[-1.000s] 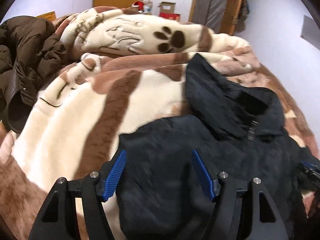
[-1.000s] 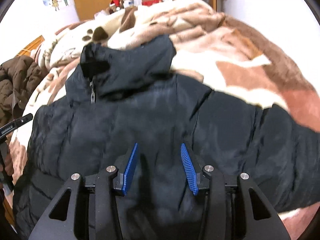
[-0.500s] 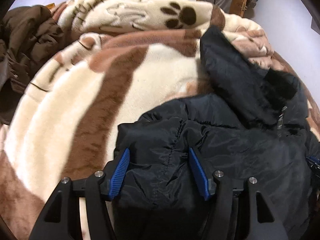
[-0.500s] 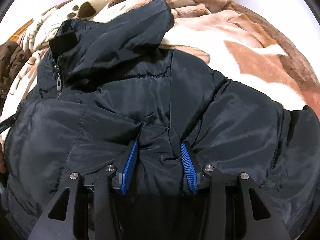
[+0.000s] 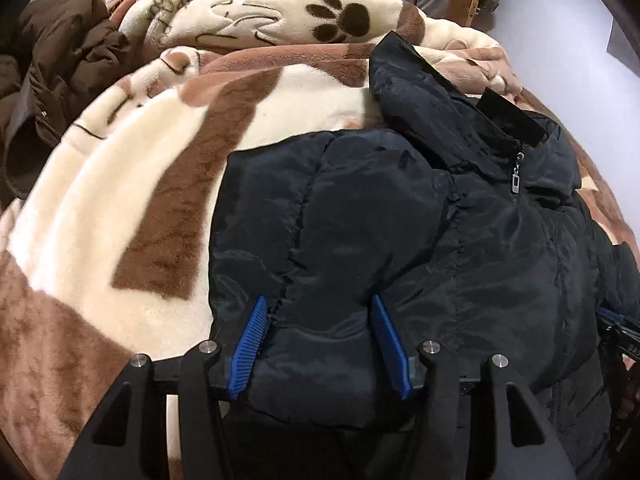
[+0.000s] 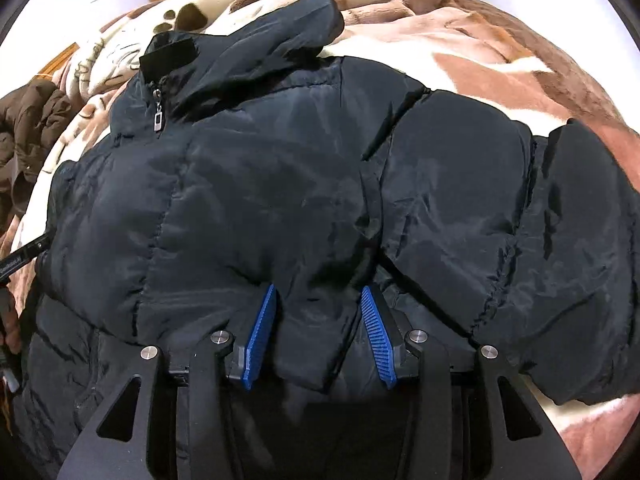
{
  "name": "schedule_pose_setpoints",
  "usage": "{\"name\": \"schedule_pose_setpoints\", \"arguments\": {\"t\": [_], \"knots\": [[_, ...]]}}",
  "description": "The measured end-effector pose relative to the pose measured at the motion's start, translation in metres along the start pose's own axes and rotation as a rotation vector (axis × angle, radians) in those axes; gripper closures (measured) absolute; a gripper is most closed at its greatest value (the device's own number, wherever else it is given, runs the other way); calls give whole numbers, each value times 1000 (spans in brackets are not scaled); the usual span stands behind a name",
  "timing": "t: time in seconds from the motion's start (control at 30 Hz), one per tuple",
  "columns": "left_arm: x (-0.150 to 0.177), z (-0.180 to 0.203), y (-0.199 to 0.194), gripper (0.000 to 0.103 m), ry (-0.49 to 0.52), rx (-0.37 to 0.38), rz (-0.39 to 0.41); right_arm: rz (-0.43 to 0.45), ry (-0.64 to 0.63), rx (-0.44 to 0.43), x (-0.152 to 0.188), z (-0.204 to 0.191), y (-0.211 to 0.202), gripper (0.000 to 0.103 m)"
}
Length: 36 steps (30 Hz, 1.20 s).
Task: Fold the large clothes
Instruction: 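Open the left gripper and lift it off the folded sleeve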
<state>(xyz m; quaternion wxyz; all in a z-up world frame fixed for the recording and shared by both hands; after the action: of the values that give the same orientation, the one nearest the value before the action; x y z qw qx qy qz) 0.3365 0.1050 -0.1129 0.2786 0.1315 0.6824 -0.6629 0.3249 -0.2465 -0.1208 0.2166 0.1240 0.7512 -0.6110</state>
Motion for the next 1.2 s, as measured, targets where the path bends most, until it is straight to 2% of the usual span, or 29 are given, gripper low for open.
{"name": "schedule_pose_setpoints", "arguments": {"t": [0.1,0.2,0.4,0.63,0.9,1.2], "knots": [[3,7,-21,46,25,-3,11,20,4,13,3,-2,-24,58],[16,16,-57,46,22,26,37,67,12,15,14,0,-56,58],[64,44,-132,46,33,87,70,146,7,2,61,-17,-127,58],[116,68,-201,46,45,152,95,187,54,-1,120,-22,-188,58],[147,88,-240,46,81,186,100,224,76,-22,166,-18,-232,58],[155,104,-255,46,115,183,110,250,185,-23,175,17,-249,55]]}}
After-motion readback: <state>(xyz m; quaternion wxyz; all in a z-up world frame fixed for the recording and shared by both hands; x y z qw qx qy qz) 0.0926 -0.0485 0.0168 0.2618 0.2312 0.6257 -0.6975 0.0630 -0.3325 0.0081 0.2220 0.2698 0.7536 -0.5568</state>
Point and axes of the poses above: each gripper's, at about its wrist camera, not at the fingertips, and y roughly the way its jaws point, z to its right, x to its underside, the point moved 3 cm from there along y, roughly the way its jaws point, and after that the axes turned 6 degrees about -x, right-handed, at the moved point
